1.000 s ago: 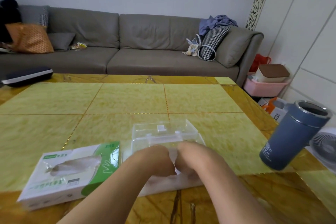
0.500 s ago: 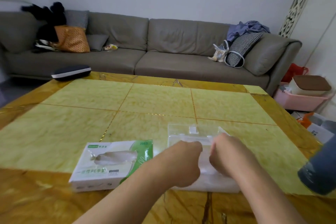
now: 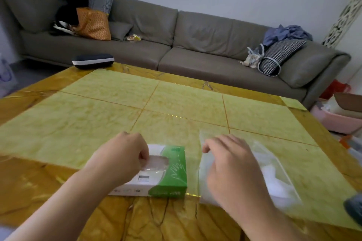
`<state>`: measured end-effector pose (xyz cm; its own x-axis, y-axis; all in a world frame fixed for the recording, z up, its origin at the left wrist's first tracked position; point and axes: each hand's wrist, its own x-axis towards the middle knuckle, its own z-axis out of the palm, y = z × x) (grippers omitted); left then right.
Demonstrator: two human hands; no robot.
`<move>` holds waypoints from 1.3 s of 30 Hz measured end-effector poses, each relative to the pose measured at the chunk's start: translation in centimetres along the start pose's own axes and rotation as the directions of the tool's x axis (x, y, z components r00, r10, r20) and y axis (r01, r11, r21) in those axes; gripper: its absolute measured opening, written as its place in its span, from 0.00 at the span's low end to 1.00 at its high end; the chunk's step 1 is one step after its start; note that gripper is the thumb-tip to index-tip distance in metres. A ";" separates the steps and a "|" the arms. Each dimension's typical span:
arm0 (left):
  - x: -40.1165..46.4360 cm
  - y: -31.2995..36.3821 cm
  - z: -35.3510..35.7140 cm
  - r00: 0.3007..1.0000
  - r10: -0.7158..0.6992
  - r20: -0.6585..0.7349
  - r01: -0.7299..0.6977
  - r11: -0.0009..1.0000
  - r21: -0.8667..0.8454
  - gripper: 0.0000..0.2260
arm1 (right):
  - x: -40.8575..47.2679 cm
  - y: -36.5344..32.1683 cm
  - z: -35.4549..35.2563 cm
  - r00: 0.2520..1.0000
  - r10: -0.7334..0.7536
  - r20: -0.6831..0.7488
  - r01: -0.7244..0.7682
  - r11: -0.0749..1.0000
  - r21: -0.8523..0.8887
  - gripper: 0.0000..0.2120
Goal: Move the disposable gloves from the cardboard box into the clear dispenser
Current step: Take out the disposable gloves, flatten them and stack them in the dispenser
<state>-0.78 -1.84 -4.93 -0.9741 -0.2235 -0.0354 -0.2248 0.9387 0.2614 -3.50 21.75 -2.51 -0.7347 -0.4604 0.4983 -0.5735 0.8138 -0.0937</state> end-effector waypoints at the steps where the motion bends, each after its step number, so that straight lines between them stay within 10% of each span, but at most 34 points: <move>1: 0.5 -0.2 0.3 1.000 0.008 0.018 -0.009 0.999 0.039 0.08 | -0.2 -1.2 0.6 0.994 -0.090 0.067 0.087 0.995 0.048 0.21; 9: 1.4 1.2 1.0 0.994 0.065 0.086 -0.079 0.984 0.161 0.07 | -1.9 -5.1 4.4 0.843 -0.303 0.444 0.250 0.952 0.175 0.28; 22: 0.7 0.6 0.9 0.978 0.118 -0.170 -0.162 0.947 -0.278 0.09 | -1.1 -4.6 2.9 0.817 -0.315 0.483 0.209 0.943 0.260 0.26; 29: 0.0 -1.1 0.0 0.983 0.161 0.091 -0.149 0.981 -0.128 0.06 | -1.7 -4.5 2.8 0.842 -0.286 0.458 0.149 0.938 0.311 0.23; 39: 0.6 0.2 1.3 0.977 0.027 -0.214 -0.109 0.918 -0.382 0.06 | -1.4 -4.5 2.3 0.824 -0.288 0.489 0.135 0.936 0.324 0.24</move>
<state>-1.44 -1.48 -6.13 -0.9519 -0.2493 0.1783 -0.0911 0.7855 0.6121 -0.70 17.88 -4.76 -0.6172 -0.7866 0.0161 -0.7536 0.5851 -0.2996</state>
